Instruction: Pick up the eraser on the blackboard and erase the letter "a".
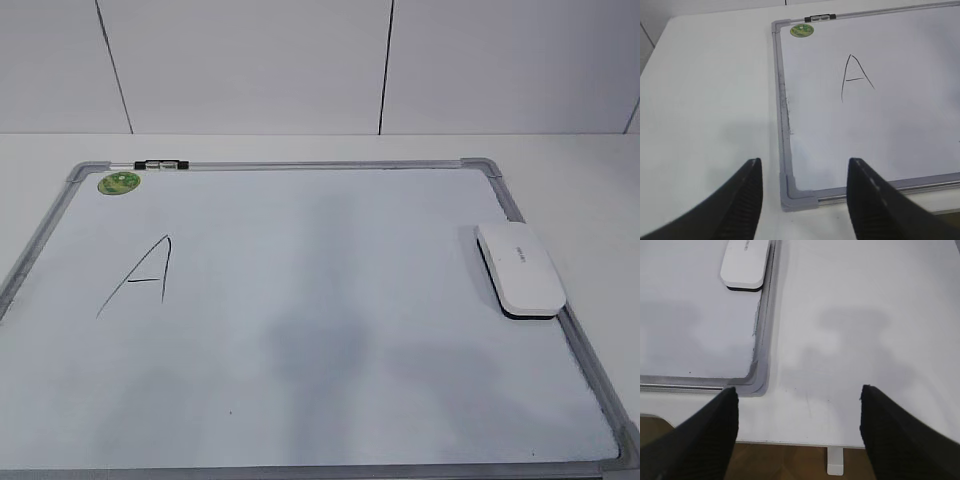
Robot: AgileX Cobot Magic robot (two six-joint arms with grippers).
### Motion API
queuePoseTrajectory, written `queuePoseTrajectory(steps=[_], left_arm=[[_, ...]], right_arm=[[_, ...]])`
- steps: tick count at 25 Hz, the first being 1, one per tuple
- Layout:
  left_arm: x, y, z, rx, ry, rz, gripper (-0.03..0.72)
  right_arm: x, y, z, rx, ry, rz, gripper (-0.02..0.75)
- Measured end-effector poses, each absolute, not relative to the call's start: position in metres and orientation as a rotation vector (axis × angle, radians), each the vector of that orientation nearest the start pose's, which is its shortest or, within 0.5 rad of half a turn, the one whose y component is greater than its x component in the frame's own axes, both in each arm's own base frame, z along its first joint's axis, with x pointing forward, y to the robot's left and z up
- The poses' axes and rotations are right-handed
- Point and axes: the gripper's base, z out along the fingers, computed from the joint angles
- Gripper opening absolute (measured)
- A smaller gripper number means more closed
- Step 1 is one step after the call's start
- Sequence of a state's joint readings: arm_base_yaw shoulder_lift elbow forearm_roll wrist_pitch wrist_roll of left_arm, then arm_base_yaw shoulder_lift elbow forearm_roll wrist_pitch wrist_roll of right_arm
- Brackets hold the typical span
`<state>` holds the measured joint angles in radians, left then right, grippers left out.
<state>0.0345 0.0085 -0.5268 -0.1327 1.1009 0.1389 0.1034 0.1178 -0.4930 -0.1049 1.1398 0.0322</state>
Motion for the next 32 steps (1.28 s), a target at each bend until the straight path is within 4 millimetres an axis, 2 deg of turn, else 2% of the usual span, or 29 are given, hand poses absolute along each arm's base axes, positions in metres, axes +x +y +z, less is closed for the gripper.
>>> queuePoseTrajectory(steps=[6, 11, 32], left_arm=[[-0.008, -0.011, 0.282, 0.118, 2.057, -0.049, 0.389], [-0.008, -0.011, 0.282, 0.118, 2.057, -0.049, 0.389], [-0.008, -0.011, 0.282, 0.118, 2.057, -0.049, 0.389]], right_arm=[[0.001, -0.009, 0.27, 0.047, 2.187, -0.124, 0.589], [-0.01, -0.01, 0.269, 0.068, 2.113, -0.139, 0.589], [-0.011, -0.01, 0.27, 0.07, 2.109, -0.15, 0.589]])
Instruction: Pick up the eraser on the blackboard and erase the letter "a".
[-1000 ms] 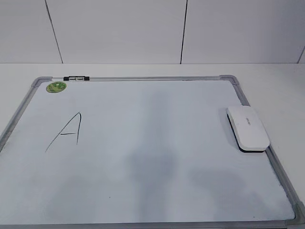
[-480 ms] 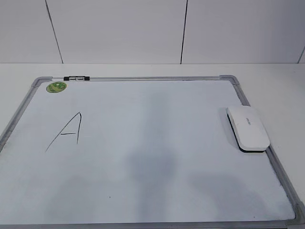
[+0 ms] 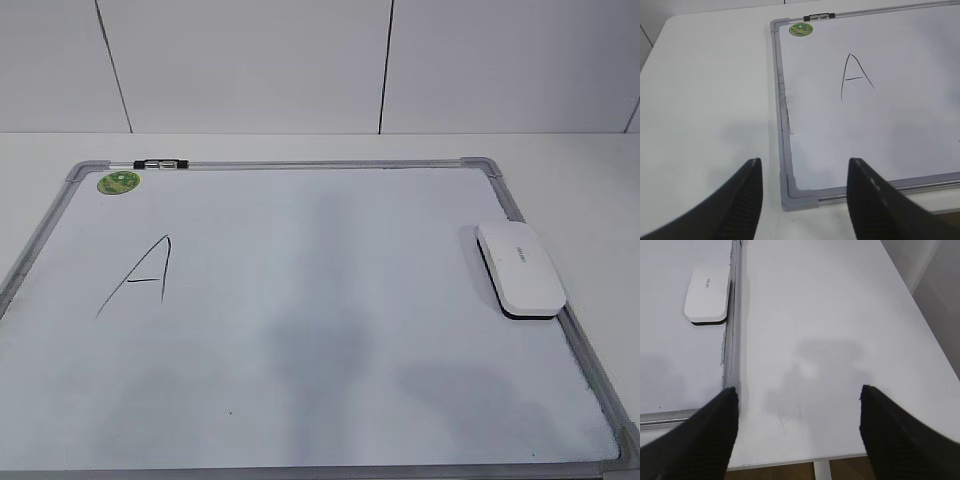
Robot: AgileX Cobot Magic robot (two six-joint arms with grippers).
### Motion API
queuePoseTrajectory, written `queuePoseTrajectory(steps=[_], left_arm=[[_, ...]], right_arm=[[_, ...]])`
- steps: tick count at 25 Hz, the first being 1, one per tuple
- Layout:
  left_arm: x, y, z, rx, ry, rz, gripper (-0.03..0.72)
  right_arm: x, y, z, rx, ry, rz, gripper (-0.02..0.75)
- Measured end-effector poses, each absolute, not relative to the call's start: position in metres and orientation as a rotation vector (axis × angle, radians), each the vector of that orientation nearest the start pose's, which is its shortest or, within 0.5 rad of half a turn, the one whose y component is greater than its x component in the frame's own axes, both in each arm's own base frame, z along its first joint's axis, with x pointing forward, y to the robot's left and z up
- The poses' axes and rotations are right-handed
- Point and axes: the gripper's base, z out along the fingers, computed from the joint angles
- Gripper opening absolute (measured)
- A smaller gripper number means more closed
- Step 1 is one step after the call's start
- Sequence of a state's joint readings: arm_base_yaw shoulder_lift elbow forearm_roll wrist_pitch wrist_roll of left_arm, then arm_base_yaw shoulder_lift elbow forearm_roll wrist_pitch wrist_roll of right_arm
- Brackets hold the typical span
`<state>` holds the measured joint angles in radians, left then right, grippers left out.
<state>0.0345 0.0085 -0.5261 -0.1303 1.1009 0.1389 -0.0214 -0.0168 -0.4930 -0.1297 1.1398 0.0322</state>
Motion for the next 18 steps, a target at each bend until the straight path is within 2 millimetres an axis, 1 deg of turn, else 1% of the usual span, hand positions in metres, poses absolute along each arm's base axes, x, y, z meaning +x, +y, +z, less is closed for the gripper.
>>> queuePoseTrajectory(steps=[18], left_arm=[[-0.0083, -0.0108, 0.2819, 0.118, 2.057, -0.049, 0.389]], right_arm=[[-0.0107, -0.0105, 0.2695, 0.07, 2.109, -0.15, 0.589]])
